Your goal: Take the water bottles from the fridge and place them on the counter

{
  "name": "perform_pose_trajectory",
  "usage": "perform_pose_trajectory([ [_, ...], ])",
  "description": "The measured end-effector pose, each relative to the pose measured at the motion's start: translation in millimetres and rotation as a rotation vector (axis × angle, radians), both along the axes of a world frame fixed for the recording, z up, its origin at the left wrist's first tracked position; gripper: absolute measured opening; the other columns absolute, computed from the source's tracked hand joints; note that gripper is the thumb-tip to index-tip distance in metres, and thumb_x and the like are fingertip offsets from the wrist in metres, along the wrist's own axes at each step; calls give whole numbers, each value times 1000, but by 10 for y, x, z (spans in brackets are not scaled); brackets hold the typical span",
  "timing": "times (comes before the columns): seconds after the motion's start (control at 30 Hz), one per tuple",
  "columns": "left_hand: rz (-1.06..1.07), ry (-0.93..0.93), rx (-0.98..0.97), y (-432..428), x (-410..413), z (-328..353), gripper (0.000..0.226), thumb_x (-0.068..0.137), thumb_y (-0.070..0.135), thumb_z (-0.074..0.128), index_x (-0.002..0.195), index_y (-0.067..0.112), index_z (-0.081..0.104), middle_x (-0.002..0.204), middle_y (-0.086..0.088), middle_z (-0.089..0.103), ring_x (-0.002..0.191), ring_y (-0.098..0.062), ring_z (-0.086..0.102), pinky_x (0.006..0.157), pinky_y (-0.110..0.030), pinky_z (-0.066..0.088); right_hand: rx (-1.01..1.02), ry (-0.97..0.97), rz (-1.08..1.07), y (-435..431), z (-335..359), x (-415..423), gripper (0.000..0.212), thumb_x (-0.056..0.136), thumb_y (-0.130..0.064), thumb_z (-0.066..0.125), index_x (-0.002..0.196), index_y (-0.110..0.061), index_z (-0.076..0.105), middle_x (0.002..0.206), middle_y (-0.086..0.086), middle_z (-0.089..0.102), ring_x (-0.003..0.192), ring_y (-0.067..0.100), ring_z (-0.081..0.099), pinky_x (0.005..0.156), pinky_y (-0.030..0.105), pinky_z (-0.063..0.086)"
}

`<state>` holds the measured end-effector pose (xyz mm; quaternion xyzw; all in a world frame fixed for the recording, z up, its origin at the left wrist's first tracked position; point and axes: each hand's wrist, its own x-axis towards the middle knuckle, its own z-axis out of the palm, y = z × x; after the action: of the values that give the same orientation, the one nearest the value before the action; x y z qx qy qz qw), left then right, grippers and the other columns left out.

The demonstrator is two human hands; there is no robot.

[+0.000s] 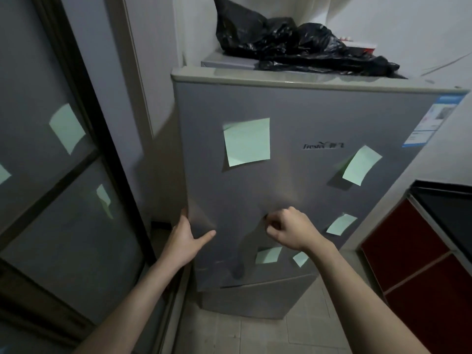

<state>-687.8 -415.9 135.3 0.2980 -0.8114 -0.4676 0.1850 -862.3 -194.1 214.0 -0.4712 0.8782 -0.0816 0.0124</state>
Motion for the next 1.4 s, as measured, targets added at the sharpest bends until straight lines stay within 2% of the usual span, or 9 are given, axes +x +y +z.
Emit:
perform_pose_trajectory([
  [0.17, 63, 2, 23, -224, -337, 0, 102, 68, 44, 85, 147, 13, 28, 142, -2, 54, 131, -19, 51, 105, -32, 41, -21, -80, 35, -214, 10, -259, 12, 73, -34, 50, 62, -28, 49, 58, -2, 48, 72, 33, 62, 58, 27, 37],
  [0.33, 76, -6, 21, -339, -638, -37, 120, 80, 40, 78, 155, 2, -7, 161, -9, 27, 147, -22, 27, 114, -26, 22, -42, -63, 38, -350, -70, -474, 22, 76, -34, 50, 77, -20, 66, 69, 2, 67, 76, 32, 64, 61, 32, 46],
  [0.53, 71, -11, 30, -450, -998, -4, 123, 84, 37, 76, 151, -2, -18, 165, -14, 10, 151, -24, 13, 120, -31, 17, -94, -55, 0, -524, -138, -632, 22, 75, -36, 51, 80, -23, 68, 76, 2, 73, 82, 30, 67, 65, 31, 48],
  [0.63, 53, -12, 68, -495, -1060, -52, 127, 82, 35, 78, 150, 0, -24, 163, -4, 16, 149, -16, 17, 116, -25, 18, -103, -51, -21, -558, -189, -661, 25, 72, -40, 48, 76, -25, 67, 72, 0, 72, 80, 28, 66, 61, 29, 43],
  [0.87, 35, 35, 80, -531, -1079, -111, 121, 81, 28, 80, 153, 6, -15, 139, 17, 26, 128, 4, 27, 104, -18, 23, -124, -50, -35, -562, -233, -678, 24, 71, -40, 48, 75, -24, 66, 68, -3, 70, 76, 27, 65, 59, 28, 40],
  [1.07, 9, -27, 53, -569, -1015, -58, 123, 84, 35, 77, 151, 1, -21, 159, -1, 25, 144, -11, 22, 114, -24, 22, -86, -102, -32, -539, -128, -630, 21, 75, -35, 53, 83, -26, 70, 78, -2, 73, 84, 30, 67, 63, 28, 41],
  [1.17, -11, -31, 67, -643, -935, 37, 98, 91, 31, 68, 156, 2, 1, 161, -11, 29, 147, -24, 30, 121, -40, 26, -35, -187, -49, -502, -18, -592, 22, 83, -31, 55, 96, -28, 71, 92, 0, 75, 94, 30, 67, 72, 31, 48],
  [1.27, 44, 67, 104, -598, -789, 127, 75, 93, 22, 66, 152, 7, 22, 154, -14, 41, 136, -29, 45, 113, -47, 38, -6, -241, -58, -356, -23, -469, 22, 86, -28, 55, 102, -26, 69, 100, 2, 75, 97, 28, 67, 76, 33, 50],
  [1.4, 122, 291, 153, -334, -462, 266, 65, 93, 4, 64, 149, 12, 32, 149, -16, 42, 127, -26, 49, 97, -31, 45, -80, -395, -88, 56, -22, -270, 20, 92, -25, 59, 108, -23, 70, 96, -2, 76, 80, 11, 68, 71, 21, 51],
])
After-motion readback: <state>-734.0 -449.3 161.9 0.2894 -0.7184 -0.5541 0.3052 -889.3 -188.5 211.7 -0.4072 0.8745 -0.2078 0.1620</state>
